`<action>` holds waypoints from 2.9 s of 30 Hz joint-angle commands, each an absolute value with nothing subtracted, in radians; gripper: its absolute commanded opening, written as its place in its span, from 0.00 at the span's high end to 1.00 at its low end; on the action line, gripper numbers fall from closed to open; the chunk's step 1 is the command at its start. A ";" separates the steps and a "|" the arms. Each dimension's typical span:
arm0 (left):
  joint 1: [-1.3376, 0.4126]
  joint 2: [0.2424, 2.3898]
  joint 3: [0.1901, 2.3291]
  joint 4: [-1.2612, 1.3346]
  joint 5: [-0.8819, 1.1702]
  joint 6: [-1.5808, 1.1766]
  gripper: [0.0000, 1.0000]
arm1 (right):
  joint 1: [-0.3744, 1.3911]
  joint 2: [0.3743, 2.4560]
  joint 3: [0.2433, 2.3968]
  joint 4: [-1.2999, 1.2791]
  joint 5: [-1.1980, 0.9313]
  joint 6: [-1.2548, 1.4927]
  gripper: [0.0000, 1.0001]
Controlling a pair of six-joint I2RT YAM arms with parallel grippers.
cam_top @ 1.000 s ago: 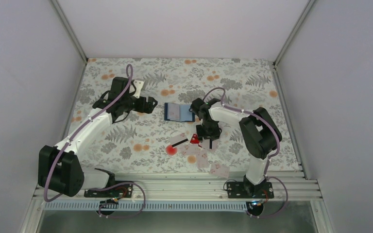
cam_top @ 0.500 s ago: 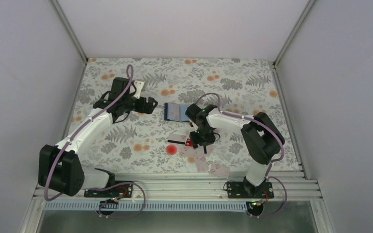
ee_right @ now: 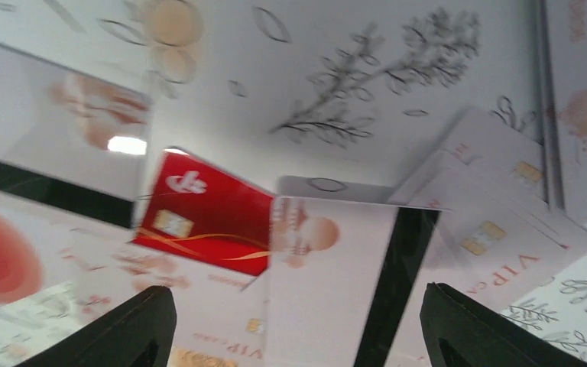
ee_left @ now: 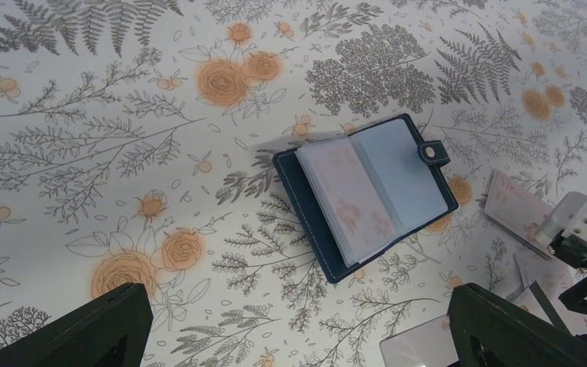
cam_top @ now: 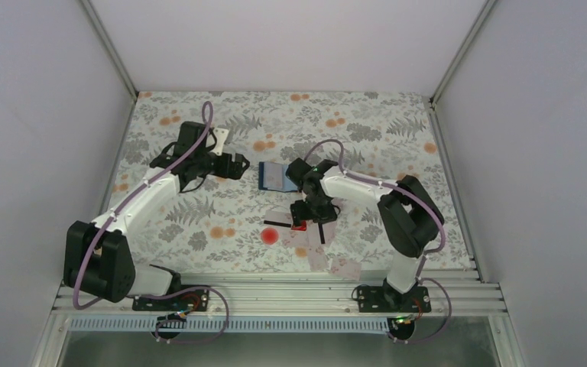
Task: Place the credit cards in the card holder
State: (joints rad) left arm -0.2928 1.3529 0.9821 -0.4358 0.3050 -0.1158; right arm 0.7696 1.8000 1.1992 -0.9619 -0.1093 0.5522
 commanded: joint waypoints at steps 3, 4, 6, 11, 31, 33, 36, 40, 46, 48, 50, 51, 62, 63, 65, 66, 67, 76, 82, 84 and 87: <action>-0.289 1.326 0.997 -0.431 0.306 -0.101 0.03 | 0.778 1.826 1.160 -1.044 -0.010 0.665 0.19; -0.289 1.323 0.995 -0.430 0.308 -0.104 0.03 | 0.778 1.824 1.151 -1.045 -0.018 0.668 0.19; -0.290 1.324 0.993 -0.427 0.313 -0.111 0.03 | 0.778 1.813 1.130 -1.043 -0.039 0.672 0.19; -0.289 1.335 1.003 -0.423 0.327 -0.116 0.03 | 0.779 1.806 1.078 -1.014 -0.088 0.679 0.19; -0.291 1.334 1.008 -0.428 0.350 -0.118 0.03 | 0.818 1.735 0.947 -0.982 -0.109 0.719 0.46; -0.291 1.330 1.005 -0.431 0.350 -0.121 0.03 | 0.819 1.724 0.942 -0.989 -0.104 0.721 0.46; -0.290 1.325 1.003 -0.433 0.348 -0.118 0.03 | 0.818 1.704 0.931 -1.000 -0.101 0.724 0.46; -0.291 1.325 1.006 -0.433 0.349 -0.121 0.03 | 0.819 1.679 0.931 -1.009 -0.097 0.723 0.45; -0.290 1.327 1.016 -0.437 0.363 -0.131 0.03 | 0.819 1.671 0.988 -1.017 -0.082 0.710 0.45; -0.291 1.326 1.025 -0.443 0.371 -0.140 0.03 | 0.819 1.640 1.006 -1.019 -0.084 0.707 0.45; -0.290 1.328 1.036 -0.449 0.390 -0.157 0.03 | 0.819 1.633 1.028 -1.027 -0.081 0.703 0.45; -0.291 1.329 1.042 -0.451 0.400 -0.166 0.03 | 0.818 1.630 1.036 -1.030 -0.081 0.702 0.45; -0.290 1.426 1.180 -0.574 0.570 -0.259 0.03 | 0.819 1.604 1.195 -1.063 -0.051 0.676 0.45; -0.289 1.450 1.198 -0.603 0.591 -0.271 0.03 | 0.819 1.602 1.212 -1.060 -0.050 0.671 0.45; -0.290 1.498 1.227 -0.646 0.652 -0.286 0.03 | 0.819 1.601 1.246 -1.056 -0.049 0.661 0.45; -0.289 1.512 1.233 -0.656 0.685 -0.293 0.03 | 0.819 1.602 1.260 -1.054 -0.050 0.656 0.45; -0.290 1.526 1.236 -0.660 0.715 -0.302 0.03 | 0.818 1.602 1.275 -1.052 -0.050 0.651 0.45; -0.291 1.584 1.238 -0.584 0.934 -0.345 0.06 | 0.818 1.596 1.383 -1.014 -0.074 0.591 0.46; -0.291 1.624 1.234 -0.556 1.065 -0.335 0.10 | 0.819 1.595 1.435 -0.985 -0.105 0.559 0.46; -0.292 1.627 1.232 -0.547 1.079 -0.336 0.12 | 0.818 1.595 1.450 -0.981 -0.115 0.555 0.46; -0.294 1.629 1.229 -0.522 1.100 -0.354 0.16 | 0.818 1.601 1.471 -0.975 -0.126 0.551 0.46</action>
State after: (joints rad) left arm -0.2928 1.6241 1.2171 -0.5690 1.0153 -0.3325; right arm 0.8074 1.6211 1.4235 -1.0008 -0.1062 0.5732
